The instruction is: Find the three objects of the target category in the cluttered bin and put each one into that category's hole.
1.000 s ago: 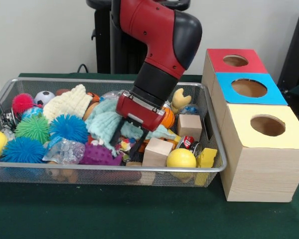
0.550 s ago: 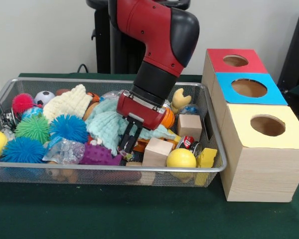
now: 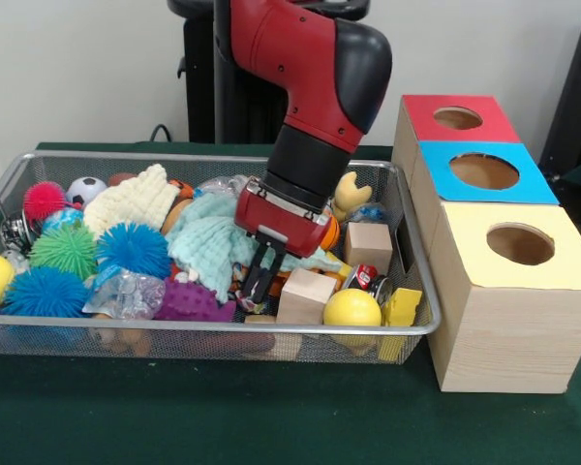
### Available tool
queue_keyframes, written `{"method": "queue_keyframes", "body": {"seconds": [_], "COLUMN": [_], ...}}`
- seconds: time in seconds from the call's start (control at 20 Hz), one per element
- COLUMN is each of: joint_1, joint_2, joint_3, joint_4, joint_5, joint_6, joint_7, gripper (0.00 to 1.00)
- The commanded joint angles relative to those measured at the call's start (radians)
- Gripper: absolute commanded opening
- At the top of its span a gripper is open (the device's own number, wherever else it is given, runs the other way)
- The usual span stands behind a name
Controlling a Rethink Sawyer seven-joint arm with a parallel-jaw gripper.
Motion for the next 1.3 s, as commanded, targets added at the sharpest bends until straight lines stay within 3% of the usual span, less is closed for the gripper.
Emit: {"method": "queue_keyframes", "body": {"seconds": [0.05,0.4,1.3], "joint_1": [-0.020,0.033,0.037], "joint_2": [-0.015,-0.176,-0.338], "joint_3": [0.132,0.080,0.037], "joint_4": [0.073,0.161,0.215], "joint_5": [-0.018,0.034,0.040], "joint_6": [0.010,0.133,0.319], "joint_7": [0.308,0.281,0.239], "gripper": [0.00,0.00,0.00]}}
